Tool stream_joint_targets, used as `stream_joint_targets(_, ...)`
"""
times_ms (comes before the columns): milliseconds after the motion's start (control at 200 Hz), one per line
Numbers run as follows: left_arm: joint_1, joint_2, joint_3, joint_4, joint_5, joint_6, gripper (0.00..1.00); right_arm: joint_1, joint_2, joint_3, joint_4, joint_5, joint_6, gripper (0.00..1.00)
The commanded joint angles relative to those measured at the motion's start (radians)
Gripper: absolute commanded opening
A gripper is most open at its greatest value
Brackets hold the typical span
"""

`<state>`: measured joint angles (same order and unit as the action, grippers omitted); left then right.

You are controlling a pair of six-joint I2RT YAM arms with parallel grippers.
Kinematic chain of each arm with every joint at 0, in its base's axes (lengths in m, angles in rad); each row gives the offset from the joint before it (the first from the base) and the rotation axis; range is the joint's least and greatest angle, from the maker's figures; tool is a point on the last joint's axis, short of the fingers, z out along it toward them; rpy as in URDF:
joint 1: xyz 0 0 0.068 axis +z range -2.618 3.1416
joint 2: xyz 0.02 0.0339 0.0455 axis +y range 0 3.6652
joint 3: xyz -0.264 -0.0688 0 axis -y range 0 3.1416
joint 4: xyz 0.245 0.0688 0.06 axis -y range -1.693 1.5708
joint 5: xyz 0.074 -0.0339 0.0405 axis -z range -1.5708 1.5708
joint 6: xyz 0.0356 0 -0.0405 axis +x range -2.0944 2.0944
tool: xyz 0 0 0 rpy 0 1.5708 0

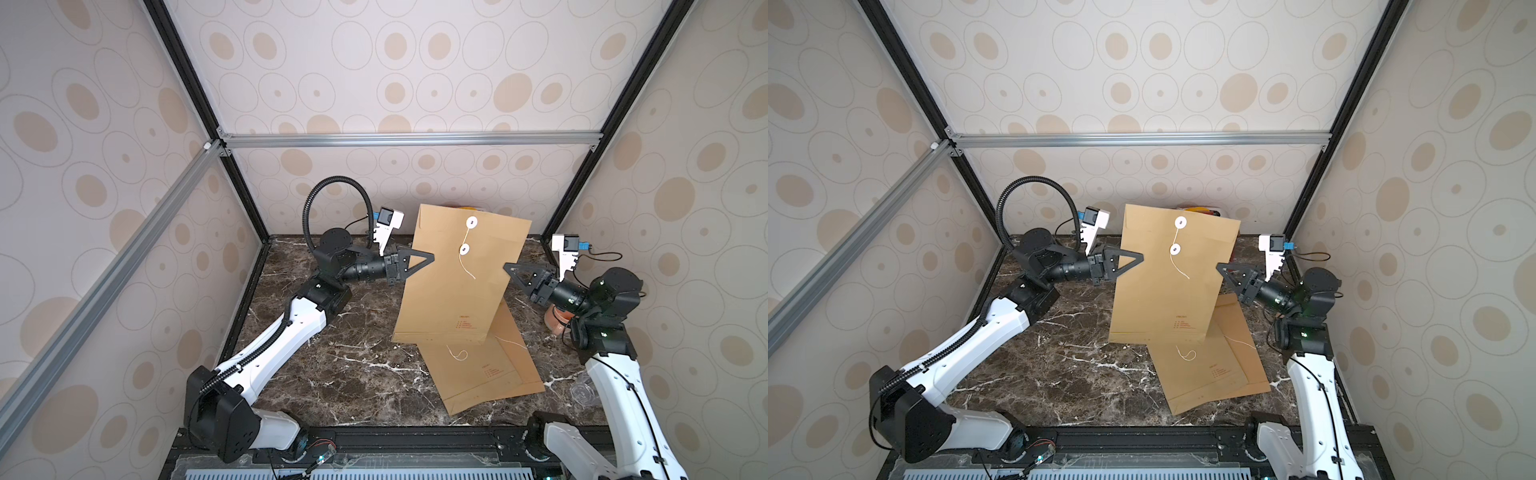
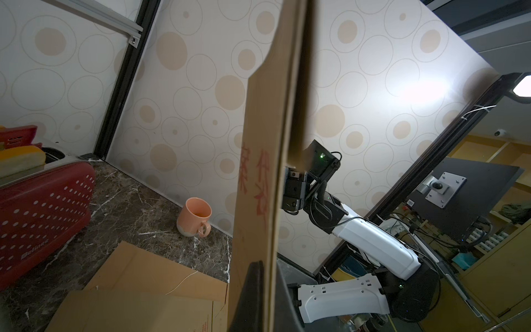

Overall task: Close the mouth of the file bag
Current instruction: Close the file bag, then place the file bag at the center of the board.

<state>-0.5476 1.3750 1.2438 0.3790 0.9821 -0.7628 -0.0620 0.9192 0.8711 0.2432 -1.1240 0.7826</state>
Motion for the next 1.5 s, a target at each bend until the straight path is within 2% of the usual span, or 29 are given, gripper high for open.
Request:
stream_joint_targets(0, -0.003, -0.018, 0.039, -0.074, -0.039, 0.06, 0.43, 0.011, 0.004, -0.005, 0.021, -0.008, 0.007, 0.0)
stream_joint_targets(40, -0.003, -0.027, 0.047, -0.149, -0.083, 0.108, 0.62, 0.011, 0.005, -0.005, 0.009, -0.002, 0.006, 0.0)
stream_joint_targets(95, -0.003, -0.042, 0.056, -0.229, -0.139, 0.159, 0.82, 0.011, 0.01, -0.002, -0.005, 0.001, 0.006, 0.0)
stream_joint_targets(105, -0.003, -0.044, 0.059, -0.246, -0.151, 0.17, 0.94, 0.011, 0.011, -0.001, -0.008, 0.001, 0.006, 0.0)
stream_joint_targets(110, -0.003, -0.045, 0.06, -0.253, -0.157, 0.173, 0.96, 0.011, 0.011, 0.0, -0.009, 0.001, 0.007, 0.0)
stream_joint_targets(125, -0.003, -0.05, 0.065, -0.28, -0.178, 0.186, 0.99, 0.011, 0.011, -0.001, -0.013, 0.001, 0.009, 0.0)
stream_joint_targets(260, 0.007, -0.078, 0.111, -0.55, -0.358, 0.282, 0.99, 0.024, 0.02, -0.007, -0.021, 0.013, 0.022, 0.0)
stream_joint_targets(356, 0.035, -0.159, 0.052, -0.659, -0.507, 0.293, 0.99, 0.095, 0.038, -0.019, -0.026, 0.03, -0.004, 0.0)
stream_joint_targets(446, 0.109, -0.266, -0.036, -0.677, -0.529, 0.3, 0.99, 0.205, 0.077, 0.007, -0.14, 0.085, -0.108, 0.0)
stream_joint_targets(506, 0.151, -0.321, -0.074, -0.727, -0.541, 0.356, 0.99, 0.268, 0.114, 0.006, -0.129, 0.127, -0.115, 0.0)
stream_joint_targets(596, 0.159, -0.379, -0.105, -0.849, -0.612, 0.472, 0.99, 0.349, 0.189, 0.0, -0.091, 0.182, -0.086, 0.0)
stream_joint_targets(756, 0.165, -0.472, -0.199, -0.934, -0.76, 0.502, 0.99, 0.434, 0.382, 0.019, -0.059, 0.23, -0.053, 0.0)
stream_joint_targets(841, 0.179, -0.476, -0.233, -0.943, -0.728, 0.482, 0.99, 0.447, 0.465, 0.031, -0.024, 0.237, -0.023, 0.0)
stream_joint_targets(1007, 0.226, -0.408, -0.284, -0.924, -0.549, 0.412, 0.99, 0.46, 0.563, 0.047, -0.094, 0.304, -0.074, 0.0)
stream_joint_targets(1072, 0.281, -0.382, -0.316, -0.873, -0.457, 0.344, 0.99, 0.473, 0.593, 0.051, -0.13, 0.34, -0.111, 0.0)
stream_joint_targets(1202, 0.396, -0.336, -0.435, -0.681, -0.283, 0.132, 0.99, 0.503, 0.66, 0.067, -0.173, 0.394, -0.141, 0.0)
stream_joint_targets(1262, 0.418, -0.329, -0.47, -0.663, -0.293, 0.106, 0.99, 0.518, 0.691, 0.07, -0.171, 0.411, -0.138, 0.0)
stream_joint_targets(1492, 0.42, -0.4, -0.552, -0.679, -0.461, 0.062, 0.99, 0.597, 0.821, 0.137, -0.113, 0.427, -0.057, 0.0)
